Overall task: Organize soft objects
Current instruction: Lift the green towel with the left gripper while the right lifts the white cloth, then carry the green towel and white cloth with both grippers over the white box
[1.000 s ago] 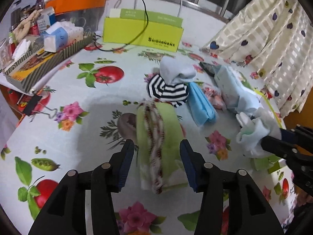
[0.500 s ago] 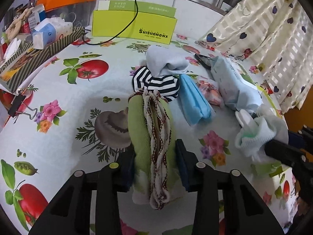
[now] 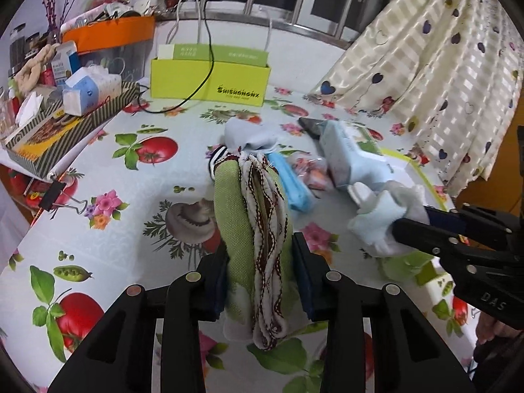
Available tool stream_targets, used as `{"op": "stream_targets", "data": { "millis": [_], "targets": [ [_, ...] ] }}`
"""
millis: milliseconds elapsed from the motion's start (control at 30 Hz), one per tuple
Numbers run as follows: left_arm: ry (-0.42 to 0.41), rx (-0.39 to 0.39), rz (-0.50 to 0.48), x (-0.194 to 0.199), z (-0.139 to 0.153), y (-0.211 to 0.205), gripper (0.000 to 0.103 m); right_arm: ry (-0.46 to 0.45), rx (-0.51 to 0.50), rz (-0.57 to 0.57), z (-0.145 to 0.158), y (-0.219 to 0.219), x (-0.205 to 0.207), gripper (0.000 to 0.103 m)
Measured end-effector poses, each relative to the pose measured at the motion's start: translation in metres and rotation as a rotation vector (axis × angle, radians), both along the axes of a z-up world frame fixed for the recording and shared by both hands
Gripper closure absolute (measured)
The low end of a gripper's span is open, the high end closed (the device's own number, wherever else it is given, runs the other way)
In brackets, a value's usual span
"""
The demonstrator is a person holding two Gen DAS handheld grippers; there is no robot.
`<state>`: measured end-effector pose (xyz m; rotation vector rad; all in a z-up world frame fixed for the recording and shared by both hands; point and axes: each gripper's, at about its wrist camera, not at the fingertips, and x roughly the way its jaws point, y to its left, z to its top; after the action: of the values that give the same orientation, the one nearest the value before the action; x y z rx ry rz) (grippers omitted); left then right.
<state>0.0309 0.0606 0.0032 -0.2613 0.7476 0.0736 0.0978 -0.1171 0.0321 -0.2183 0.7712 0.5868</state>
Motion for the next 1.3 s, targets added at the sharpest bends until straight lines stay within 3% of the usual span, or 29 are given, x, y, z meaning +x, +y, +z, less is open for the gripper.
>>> {"op": "stream_targets", "data": {
  "millis": [733, 1300],
  "targets": [
    [-0.094, 0.005, -0.083, -0.025, 0.038, -0.032, 0.067, -0.08, 0.063, -0.051, 0.033, -0.029, -0.034, 0.082],
    [-0.082, 0.014, -0.116, -0.007, 0.039, -0.044, 0.067, -0.077, 0.093, -0.072, 0.031, -0.04, -0.024, 0.082]
  ]
}}
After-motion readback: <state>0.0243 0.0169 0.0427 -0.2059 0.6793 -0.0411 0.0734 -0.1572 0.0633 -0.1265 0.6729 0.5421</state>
